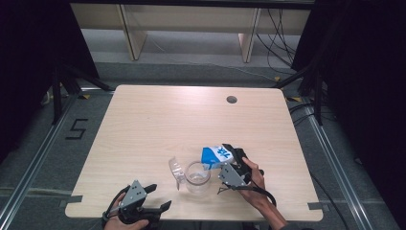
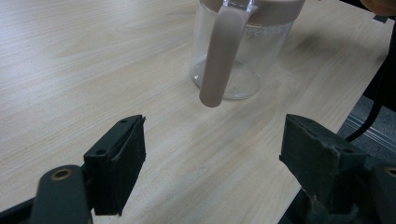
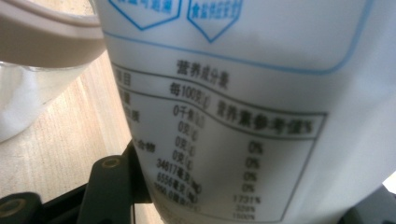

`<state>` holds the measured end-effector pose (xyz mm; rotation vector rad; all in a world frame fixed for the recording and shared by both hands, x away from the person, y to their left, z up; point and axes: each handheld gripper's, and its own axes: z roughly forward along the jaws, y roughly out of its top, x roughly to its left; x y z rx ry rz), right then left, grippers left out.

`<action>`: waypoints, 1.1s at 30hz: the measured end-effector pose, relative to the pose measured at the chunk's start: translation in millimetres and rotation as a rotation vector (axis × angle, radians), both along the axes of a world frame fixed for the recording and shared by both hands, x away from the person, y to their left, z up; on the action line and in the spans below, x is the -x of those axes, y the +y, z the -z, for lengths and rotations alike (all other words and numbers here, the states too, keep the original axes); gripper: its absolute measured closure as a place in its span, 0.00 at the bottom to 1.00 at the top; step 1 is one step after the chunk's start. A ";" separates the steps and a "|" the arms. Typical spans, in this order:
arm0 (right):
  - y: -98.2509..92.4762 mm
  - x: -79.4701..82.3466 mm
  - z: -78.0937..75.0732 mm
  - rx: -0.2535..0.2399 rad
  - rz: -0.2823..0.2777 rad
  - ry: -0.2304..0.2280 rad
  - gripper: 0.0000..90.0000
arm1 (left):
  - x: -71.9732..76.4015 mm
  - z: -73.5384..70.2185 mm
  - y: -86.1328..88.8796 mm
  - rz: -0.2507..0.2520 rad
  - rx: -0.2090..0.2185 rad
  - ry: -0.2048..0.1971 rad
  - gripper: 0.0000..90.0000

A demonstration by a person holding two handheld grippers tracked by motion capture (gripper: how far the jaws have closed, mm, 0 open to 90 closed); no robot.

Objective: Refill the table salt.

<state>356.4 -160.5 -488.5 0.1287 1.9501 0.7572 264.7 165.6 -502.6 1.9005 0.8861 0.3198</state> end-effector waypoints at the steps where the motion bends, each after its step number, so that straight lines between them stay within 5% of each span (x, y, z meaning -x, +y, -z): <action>1: 0.1 -1.6 -0.7 0.017 -0.014 -0.013 0.47 | -0.1 -0.1 0.1 0.003 -0.004 -0.002 0.24; 13: 4.0 -8.1 4.4 0.009 -0.055 -0.015 0.48 | 0.4 -0.1 -1.0 -0.005 0.018 -0.001 0.24; 20: 3.1 -14.8 -1.7 0.062 -0.088 -0.092 0.48 | -0.1 -0.4 0.4 0.000 0.001 -0.003 0.24; 33: 3.4 -14.2 1.5 0.074 -0.081 -0.122 0.48 | 0.3 -0.8 0.2 -0.001 0.009 -0.003 0.24</action>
